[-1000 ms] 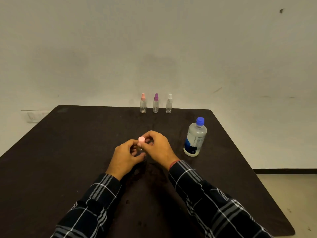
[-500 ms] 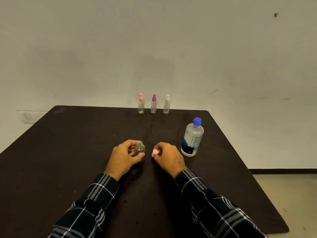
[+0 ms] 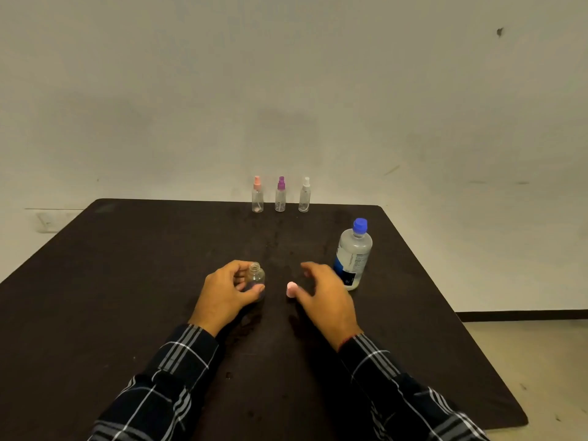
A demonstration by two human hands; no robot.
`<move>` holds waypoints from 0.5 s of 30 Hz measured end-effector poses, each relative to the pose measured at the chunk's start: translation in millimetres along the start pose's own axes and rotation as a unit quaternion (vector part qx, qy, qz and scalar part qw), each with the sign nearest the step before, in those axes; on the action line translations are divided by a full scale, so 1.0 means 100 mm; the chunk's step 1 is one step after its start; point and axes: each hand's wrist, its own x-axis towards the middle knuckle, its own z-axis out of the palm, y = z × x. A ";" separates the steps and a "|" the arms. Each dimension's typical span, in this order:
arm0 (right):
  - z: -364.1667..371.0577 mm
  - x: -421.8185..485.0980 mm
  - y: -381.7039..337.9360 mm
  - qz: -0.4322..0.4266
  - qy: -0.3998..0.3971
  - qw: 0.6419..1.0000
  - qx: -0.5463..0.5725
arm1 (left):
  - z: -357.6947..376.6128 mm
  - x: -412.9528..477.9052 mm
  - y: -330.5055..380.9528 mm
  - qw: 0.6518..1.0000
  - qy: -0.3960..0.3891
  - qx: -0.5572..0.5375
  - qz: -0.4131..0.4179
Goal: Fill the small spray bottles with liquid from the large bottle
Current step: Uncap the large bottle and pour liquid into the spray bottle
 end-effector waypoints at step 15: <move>-0.73 0.55 0.32 0.046 0.235 0.942 0.235 | -0.01 -0.01 0.01 1.000 -0.010 -0.009 -0.005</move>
